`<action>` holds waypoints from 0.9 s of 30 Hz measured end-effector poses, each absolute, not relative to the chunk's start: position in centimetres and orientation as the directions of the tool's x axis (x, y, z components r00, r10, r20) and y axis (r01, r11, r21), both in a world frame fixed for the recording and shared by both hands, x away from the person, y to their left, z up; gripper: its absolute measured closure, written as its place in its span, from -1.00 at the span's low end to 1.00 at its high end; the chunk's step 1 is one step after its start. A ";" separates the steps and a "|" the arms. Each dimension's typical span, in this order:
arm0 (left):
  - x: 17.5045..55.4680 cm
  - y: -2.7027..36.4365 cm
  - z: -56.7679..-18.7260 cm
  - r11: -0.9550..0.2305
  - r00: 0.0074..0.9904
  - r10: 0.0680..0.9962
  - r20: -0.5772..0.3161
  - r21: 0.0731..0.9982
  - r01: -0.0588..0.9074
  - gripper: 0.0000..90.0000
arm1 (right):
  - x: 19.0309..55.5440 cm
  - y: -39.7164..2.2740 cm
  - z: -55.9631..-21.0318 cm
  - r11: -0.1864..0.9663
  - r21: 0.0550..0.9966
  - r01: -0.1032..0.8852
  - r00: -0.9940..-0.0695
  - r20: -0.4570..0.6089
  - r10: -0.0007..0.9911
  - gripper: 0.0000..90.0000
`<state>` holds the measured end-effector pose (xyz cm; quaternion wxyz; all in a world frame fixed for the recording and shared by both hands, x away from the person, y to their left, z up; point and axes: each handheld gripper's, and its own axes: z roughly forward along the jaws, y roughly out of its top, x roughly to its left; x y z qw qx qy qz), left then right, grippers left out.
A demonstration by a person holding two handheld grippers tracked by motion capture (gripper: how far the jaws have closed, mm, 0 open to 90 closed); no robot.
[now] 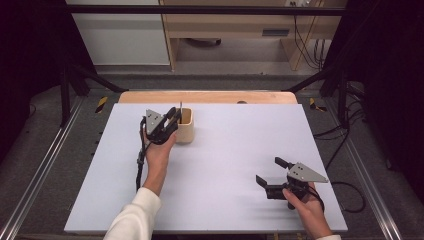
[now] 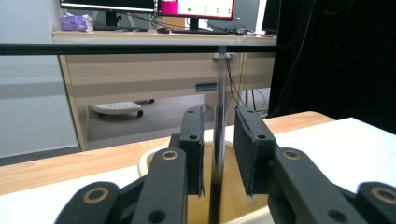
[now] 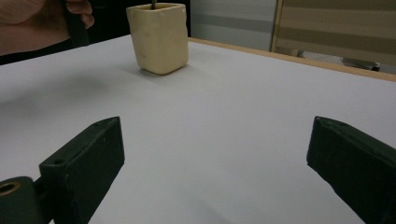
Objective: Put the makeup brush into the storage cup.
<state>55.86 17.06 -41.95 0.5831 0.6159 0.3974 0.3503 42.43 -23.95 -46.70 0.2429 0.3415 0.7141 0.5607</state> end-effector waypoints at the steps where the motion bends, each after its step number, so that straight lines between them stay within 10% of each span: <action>1: 55.6 17.2 -41.8 -0.003 0.440 0.897 -0.030 0.997 0.073 0.59 | 42.4 -23.9 -46.7 0.136 0.967 0.216 -0.648 0.037 0.760 -0.90; 27: 53.7 18.2 -41.1 -0.063 0.508 0.862 0.008 0.994 0.090 0.22 | 42.4 -24.0 -46.7 0.143 0.967 0.213 -0.644 0.029 0.764 -0.90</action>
